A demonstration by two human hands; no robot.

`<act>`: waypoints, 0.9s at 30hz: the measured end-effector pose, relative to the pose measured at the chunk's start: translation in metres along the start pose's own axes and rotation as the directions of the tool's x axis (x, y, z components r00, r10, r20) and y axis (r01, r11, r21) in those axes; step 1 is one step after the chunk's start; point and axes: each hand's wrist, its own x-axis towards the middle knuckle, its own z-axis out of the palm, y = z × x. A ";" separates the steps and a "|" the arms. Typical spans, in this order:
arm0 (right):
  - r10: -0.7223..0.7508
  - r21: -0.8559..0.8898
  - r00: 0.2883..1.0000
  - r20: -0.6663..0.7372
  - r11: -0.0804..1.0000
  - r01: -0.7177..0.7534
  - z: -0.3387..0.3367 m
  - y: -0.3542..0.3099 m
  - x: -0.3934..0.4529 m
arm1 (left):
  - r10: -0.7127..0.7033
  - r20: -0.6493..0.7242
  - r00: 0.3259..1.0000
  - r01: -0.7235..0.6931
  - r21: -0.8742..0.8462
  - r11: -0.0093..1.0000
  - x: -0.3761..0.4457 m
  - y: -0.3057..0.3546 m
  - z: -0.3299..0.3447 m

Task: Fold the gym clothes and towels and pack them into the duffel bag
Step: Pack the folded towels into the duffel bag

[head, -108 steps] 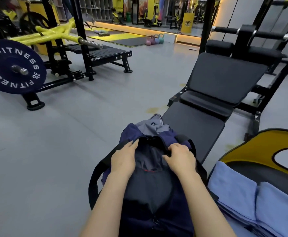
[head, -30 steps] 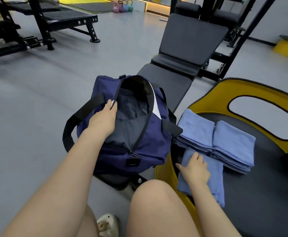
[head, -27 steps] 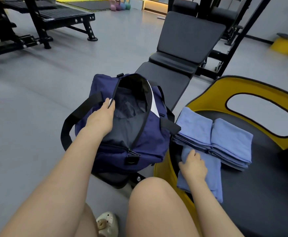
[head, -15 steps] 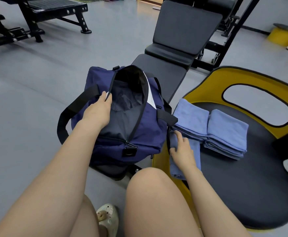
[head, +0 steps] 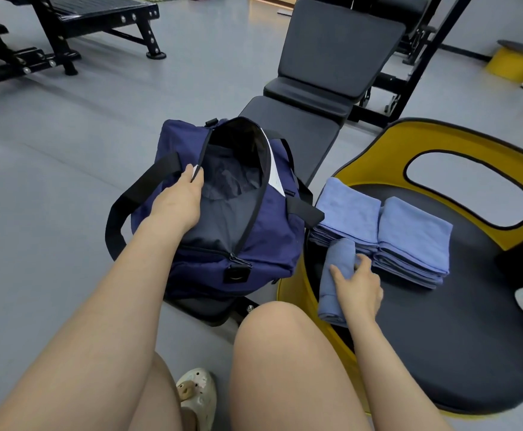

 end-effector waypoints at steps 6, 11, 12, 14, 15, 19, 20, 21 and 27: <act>0.232 0.178 0.960 0.156 0.950 -0.258 -0.003 0.011 0.007 | -0.013 -0.032 0.999 0.011 -0.063 0.998 0.000 -0.003 -0.002; 0.209 0.255 0.950 0.231 0.930 -0.266 -0.006 0.008 0.010 | -0.028 -0.046 0.999 0.023 -0.103 0.994 -0.001 -0.006 -0.003; 0.207 0.261 0.949 0.237 0.928 -0.267 -0.007 0.008 0.010 | -0.030 -0.044 0.999 0.026 -0.104 0.994 -0.001 -0.007 -0.004; 0.194 0.288 0.951 0.240 0.922 -0.261 -0.010 0.005 0.008 | -0.034 -0.041 0.999 0.029 -0.103 0.994 -0.002 -0.006 -0.005; 0.180 0.306 0.955 0.236 0.919 -0.249 -0.012 0.005 0.006 | -0.036 -0.040 0.999 0.032 -0.102 0.994 -0.002 -0.005 -0.005; 0.117 0.402 0.968 0.222 0.894 -0.200 -0.018 0.000 0.001 | -0.047 -0.033 0.998 0.043 -0.112 0.993 -0.003 -0.001 -0.008; 0.110 0.430 0.971 0.214 0.882 -0.195 -0.020 -0.002 0.000 | -0.044 -0.036 0.998 0.040 -0.116 0.992 -0.003 -0.001 -0.008; 0.103 0.458 0.974 0.204 0.869 -0.188 -0.023 -0.005 0.000 | -0.042 -0.040 0.998 0.037 -0.124 0.992 -0.003 -0.002 -0.009; 0.007 0.556 0.986 0.167 0.825 -0.100 -0.036 -0.025 0.008 | -0.052 -0.035 0.998 0.046 -0.150 0.988 -0.005 0.000 -0.011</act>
